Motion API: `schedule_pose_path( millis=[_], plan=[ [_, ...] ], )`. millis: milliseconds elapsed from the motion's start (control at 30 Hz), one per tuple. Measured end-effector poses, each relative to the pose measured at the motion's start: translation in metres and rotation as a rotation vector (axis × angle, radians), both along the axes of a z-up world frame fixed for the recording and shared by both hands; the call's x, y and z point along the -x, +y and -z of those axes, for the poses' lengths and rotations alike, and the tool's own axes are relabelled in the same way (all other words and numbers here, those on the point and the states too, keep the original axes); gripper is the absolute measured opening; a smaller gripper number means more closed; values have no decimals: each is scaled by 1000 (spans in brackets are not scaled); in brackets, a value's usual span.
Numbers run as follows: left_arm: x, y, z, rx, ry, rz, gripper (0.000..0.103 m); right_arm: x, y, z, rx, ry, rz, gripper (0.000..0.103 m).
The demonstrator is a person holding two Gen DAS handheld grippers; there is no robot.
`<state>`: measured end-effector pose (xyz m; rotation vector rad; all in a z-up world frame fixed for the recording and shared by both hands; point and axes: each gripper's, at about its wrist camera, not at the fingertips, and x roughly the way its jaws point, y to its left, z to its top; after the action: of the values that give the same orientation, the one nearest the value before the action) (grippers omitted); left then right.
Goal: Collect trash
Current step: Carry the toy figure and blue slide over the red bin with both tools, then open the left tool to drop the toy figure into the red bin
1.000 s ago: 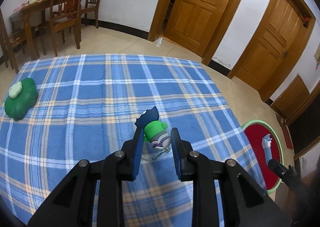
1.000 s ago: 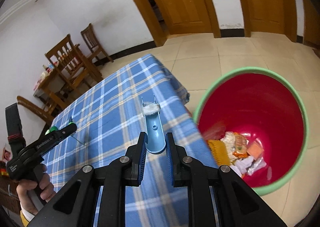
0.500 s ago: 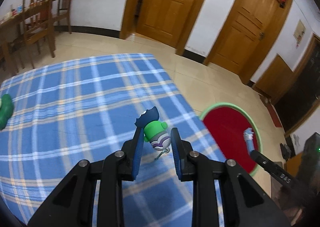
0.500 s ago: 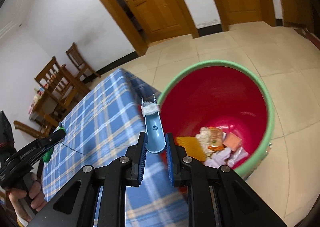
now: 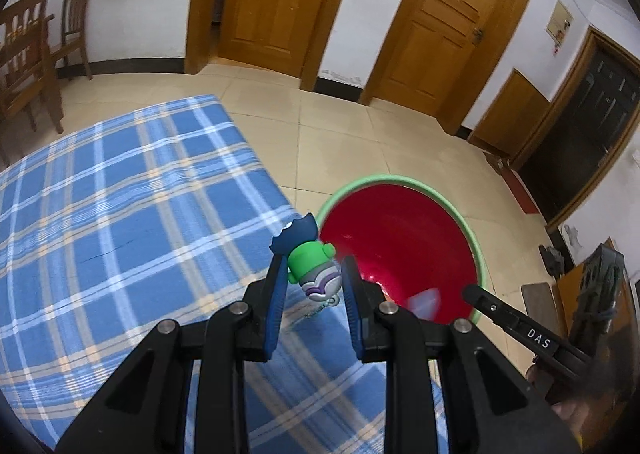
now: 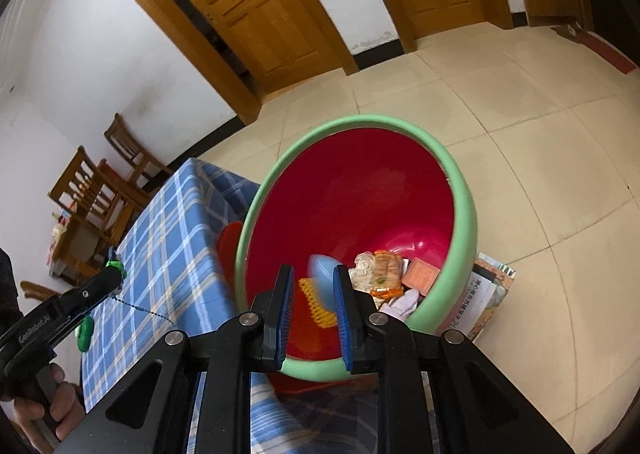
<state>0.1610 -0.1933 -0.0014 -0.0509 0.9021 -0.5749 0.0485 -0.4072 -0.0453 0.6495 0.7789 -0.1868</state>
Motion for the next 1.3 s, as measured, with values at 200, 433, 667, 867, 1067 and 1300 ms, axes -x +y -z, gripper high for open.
schedule_pose_path(
  millis=[200, 433, 667, 867, 1067, 1300],
  plan=[
    [-2, -24, 2, -7, -2, 50, 27, 7, -10, 0, -11, -14, 16, 21],
    [-5, -54, 11, -8, 9, 107, 27, 14, -19, 0, -12, -19, 28, 22],
    [-13, -78, 21, -21, 14, 142, 27, 16, -25, 3, -22, -15, 42, 22],
    [-15, -87, 21, -22, -12, 173, 27, 15, -25, 1, -26, -17, 45, 22],
    [-15, -85, 20, -24, -13, 162, 31, 15, -24, 0, -22, -17, 38, 23],
    [-11, -67, 21, -32, 9, 125, 32, 16, -15, -8, -2, -26, 10, 26]
  ],
)
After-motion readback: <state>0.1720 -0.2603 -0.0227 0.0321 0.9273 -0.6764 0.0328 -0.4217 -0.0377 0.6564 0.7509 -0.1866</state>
